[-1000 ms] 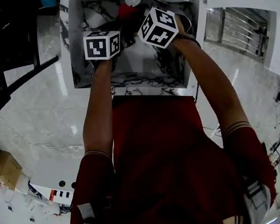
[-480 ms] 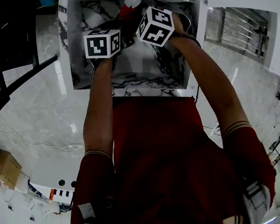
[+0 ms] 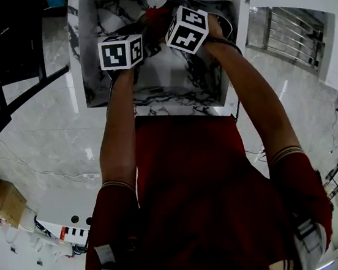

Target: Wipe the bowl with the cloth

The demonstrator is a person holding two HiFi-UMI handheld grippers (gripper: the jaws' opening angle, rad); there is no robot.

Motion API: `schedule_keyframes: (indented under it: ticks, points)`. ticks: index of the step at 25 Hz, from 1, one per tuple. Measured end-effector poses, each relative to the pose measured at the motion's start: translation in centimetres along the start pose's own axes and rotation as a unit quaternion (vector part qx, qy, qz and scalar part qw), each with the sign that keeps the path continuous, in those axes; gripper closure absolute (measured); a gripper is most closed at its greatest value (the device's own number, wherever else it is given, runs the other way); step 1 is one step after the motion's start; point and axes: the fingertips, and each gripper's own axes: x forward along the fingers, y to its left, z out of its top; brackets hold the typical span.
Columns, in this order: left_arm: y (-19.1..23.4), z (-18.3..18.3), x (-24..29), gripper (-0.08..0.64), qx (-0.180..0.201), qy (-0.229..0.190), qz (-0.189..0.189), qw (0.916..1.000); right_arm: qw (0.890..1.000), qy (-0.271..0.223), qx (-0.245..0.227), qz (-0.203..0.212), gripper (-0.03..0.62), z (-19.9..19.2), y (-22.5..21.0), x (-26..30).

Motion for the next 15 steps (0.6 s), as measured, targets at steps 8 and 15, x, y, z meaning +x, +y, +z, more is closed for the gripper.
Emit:
schedule_keyframes:
  ticks: [8,15]
  points:
    - [0.0,0.0,0.0,0.433,-0.001,-0.004,-0.002,1.0,0.999,0.054,0.004,0.001,0.529,-1.6,1.1,-0.3]
    - [-0.1,0.1,0.1,0.433,0.001,-0.005,-0.008,1.0,0.994,0.103,-0.017,0.014,0.529,-3.2,2.8,-0.4]
